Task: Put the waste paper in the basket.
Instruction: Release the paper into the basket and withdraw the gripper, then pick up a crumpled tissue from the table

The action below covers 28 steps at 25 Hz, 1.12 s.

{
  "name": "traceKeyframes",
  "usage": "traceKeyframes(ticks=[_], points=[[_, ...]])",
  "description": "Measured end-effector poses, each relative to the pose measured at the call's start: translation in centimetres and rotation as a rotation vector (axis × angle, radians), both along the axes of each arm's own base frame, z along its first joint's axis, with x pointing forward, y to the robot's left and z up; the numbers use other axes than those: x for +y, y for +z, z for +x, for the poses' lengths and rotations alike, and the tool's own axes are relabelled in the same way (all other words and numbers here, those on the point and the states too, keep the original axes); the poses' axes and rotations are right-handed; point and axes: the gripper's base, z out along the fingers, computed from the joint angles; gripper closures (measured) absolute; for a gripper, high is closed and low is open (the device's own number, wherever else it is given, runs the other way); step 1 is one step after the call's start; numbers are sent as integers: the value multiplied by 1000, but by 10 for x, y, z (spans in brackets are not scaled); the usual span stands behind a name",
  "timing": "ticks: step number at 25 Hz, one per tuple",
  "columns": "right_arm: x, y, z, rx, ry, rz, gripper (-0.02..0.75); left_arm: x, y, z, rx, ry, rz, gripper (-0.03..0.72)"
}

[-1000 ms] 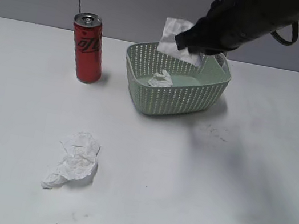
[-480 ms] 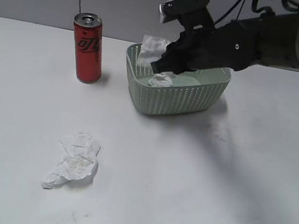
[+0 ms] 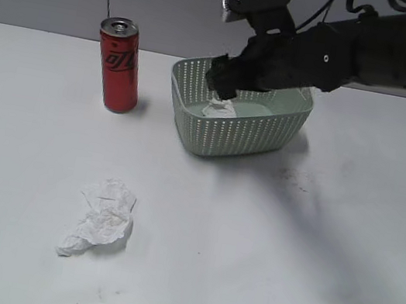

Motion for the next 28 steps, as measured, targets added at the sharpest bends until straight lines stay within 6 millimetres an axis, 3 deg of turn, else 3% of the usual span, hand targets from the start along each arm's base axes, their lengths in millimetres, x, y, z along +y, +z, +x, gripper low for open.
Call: traceKeyframes(ticks=[3, 6, 11, 14, 20, 28], points=[[-16, 25, 6, 7, -44, 10, 113, 0, 0, 0, 0, 0, 0, 97], [-54, 43, 16, 89, -152, 3, 113, 0, 0, 0, 0, 0, 0, 97], [-129, 51, 26, 342, -351, -58, 136, -1, 4, 5, 12, -2, -4, 97], [-156, 57, 22, 488, -413, -108, 153, -4, 10, 19, 47, -17, -5, 97], [-183, 64, 4, 694, -407, -286, 157, -18, 18, 61, 94, -152, -14, 97], [-191, 70, -30, 741, -399, -318, 158, -52, 16, 123, 310, -369, 130, 97]])
